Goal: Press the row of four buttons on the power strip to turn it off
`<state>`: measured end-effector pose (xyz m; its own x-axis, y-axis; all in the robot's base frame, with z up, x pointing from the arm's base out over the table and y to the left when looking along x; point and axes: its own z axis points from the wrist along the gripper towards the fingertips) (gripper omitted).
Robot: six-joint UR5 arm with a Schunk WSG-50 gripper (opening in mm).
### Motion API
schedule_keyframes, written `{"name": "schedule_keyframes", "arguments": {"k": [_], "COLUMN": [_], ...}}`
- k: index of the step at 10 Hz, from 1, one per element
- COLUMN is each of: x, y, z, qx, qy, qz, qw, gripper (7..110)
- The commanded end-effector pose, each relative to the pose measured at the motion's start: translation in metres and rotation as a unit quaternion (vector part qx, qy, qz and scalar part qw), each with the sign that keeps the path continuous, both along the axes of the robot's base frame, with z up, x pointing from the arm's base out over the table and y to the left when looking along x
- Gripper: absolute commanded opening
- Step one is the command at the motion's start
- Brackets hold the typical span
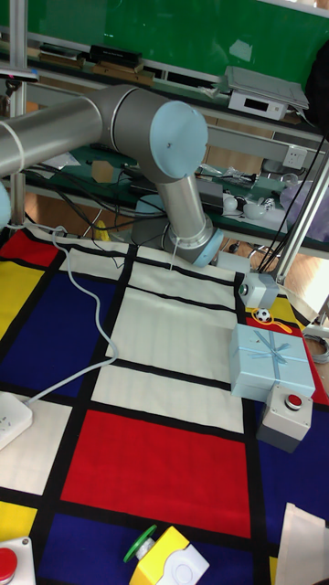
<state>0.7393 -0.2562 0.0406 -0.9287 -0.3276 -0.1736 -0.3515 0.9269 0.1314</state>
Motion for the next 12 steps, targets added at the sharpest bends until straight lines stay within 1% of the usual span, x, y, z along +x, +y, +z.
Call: {"name": "schedule_keyframes", "arguments": {"k": [1,2,3,4,5,6,7,8,9,10,11,12], "x": [0.011,0.017,0.022,0.028,0.029,0.019,0.007,-0.004,-0.009,-0.011,-0.019,-0.018], "y": [0.02,0.029,0.038,0.053,0.078,0.104,0.126,0.136,0.141,0.135,0.115,0.096], "z": [0.024,0.034,0.042,0.051,0.062,0.072,0.07,0.07,0.071,0.07,0.069,0.071], "qx": [-0.003,-0.017,-0.039,-0.045,-0.04,-0.037,-0.012,0.001,0.008,-0.001,-0.044,-0.073], "qy": [-0.003,-0.007,-0.012,-0.027,-0.029,-0.009,0.005,0.021,0.031,0.035,0.046,0.05], "qz": [-0.018,-0.029,-0.058,-0.068,-0.091,-0.113,-0.096,-0.085,-0.081,-0.085,-0.059,-0.078], "qw": [0.9998,0.9994,0.9975,0.9963,0.9946,0.9929,0.9953,0.9962,0.9962,0.9957,0.9962,0.993], "gripper": [88,44,44,44,44,44,44,44,44,44,44,44]}}
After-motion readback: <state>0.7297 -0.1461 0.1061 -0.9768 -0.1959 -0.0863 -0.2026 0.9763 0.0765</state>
